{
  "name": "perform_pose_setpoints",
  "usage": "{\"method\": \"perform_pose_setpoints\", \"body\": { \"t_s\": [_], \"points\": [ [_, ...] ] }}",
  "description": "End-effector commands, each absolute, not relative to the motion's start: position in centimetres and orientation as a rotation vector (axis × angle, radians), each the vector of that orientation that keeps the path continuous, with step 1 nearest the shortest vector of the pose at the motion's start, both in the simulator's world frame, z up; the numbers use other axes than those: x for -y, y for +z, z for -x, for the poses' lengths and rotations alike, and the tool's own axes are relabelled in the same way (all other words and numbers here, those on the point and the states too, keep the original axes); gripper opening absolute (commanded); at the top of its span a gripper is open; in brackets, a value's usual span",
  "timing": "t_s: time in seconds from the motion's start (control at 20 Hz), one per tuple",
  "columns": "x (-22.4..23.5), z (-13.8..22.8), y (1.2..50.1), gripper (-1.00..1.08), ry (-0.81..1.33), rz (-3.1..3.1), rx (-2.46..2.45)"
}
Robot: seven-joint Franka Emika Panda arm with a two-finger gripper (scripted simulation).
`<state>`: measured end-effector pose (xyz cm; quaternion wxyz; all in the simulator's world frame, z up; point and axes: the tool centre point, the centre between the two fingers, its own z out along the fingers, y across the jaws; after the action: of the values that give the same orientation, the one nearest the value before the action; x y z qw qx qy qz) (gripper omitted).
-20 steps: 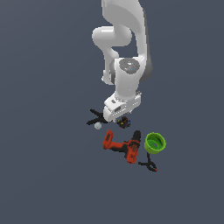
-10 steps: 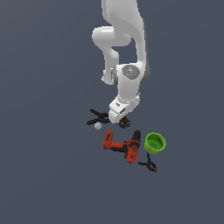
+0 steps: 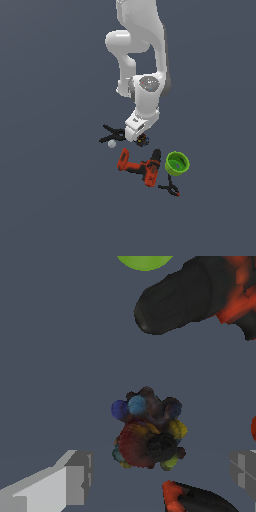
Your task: Pick up a designated object from a clutter of objects.
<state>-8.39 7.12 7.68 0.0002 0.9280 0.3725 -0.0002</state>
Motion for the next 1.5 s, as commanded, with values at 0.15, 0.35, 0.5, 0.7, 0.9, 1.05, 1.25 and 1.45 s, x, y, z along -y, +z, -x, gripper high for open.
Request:
{"method": "perform_pose_setpoints", "body": {
  "t_s": [0.15,0.35,0.5,0.7,0.9,1.05,1.25,1.45],
  "points": [
    [-7.1,8.5,5.9,1.0,-0.001,-2.915,-1.173],
    [-7.1,8.5,4.2,1.0,0.0,-2.914,-1.175],
    [-7.1,8.5,3.4,1.0,0.0,-2.913,-1.176],
    [-7.1,8.5,3.0,1.0,0.0,-2.913,-1.177],
    [-7.1,8.5,3.0,-1.0,0.0,-2.913,-1.177],
    [-7.1,8.5,3.0,-1.0,0.0,-2.913,-1.177],
    [-7.3,8.2,3.4,-1.0,0.015,-2.91,-1.177],
    [-7.0,8.1,3.8,-1.0,0.015,-2.91,-1.177]
  ]
}}
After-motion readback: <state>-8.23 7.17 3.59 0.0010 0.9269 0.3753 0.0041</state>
